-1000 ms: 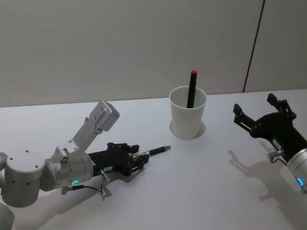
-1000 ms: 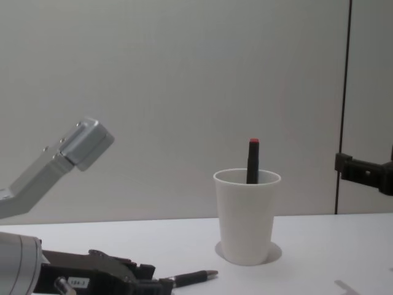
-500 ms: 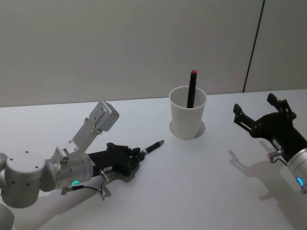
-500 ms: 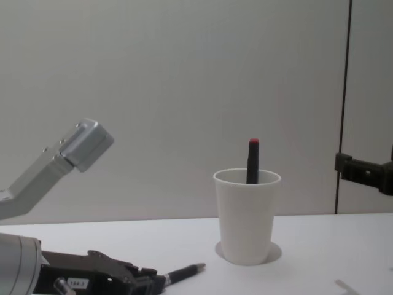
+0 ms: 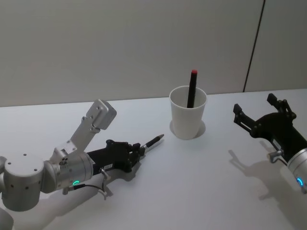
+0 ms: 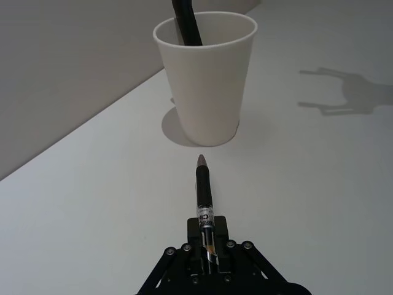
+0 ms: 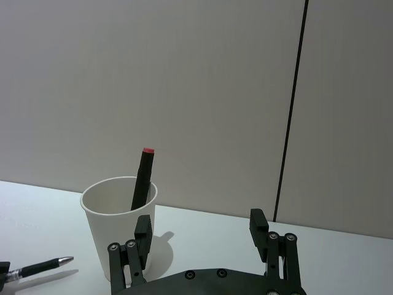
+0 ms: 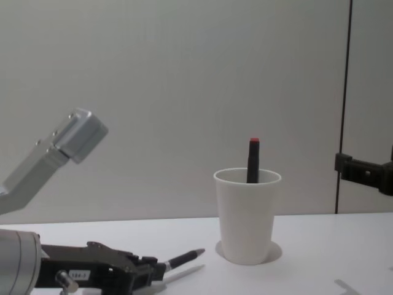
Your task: Place the pen into the pen holder.
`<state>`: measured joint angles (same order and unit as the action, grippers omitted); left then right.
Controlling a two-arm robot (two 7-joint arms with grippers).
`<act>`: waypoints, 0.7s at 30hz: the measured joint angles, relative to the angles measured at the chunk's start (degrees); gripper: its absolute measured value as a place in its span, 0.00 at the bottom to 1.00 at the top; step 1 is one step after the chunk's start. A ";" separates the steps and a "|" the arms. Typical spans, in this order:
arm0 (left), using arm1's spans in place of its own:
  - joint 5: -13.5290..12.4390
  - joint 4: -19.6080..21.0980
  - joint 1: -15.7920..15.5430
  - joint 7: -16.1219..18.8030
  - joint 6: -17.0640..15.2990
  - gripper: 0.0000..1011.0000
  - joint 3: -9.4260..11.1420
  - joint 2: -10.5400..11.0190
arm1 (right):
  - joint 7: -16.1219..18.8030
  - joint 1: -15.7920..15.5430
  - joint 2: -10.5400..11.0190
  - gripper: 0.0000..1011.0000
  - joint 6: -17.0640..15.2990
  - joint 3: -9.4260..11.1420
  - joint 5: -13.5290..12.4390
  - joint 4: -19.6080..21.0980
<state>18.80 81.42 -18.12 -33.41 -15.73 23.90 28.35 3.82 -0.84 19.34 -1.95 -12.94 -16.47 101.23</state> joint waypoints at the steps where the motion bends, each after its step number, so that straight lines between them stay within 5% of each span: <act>1: 0.18 0.14 0.09 0.31 0.14 0.14 -0.01 0.03 | 0.00 0.00 0.00 0.99 0.00 0.00 0.00 0.00; 21: 7.39 6.34 3.59 13.65 6.64 0.13 -2.95 2.70 | 0.00 0.00 0.00 0.99 0.00 0.00 0.00 0.00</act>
<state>26.19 87.77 -14.53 -19.76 -9.10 20.96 31.05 3.82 -0.84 19.34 -1.95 -12.94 -16.47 101.23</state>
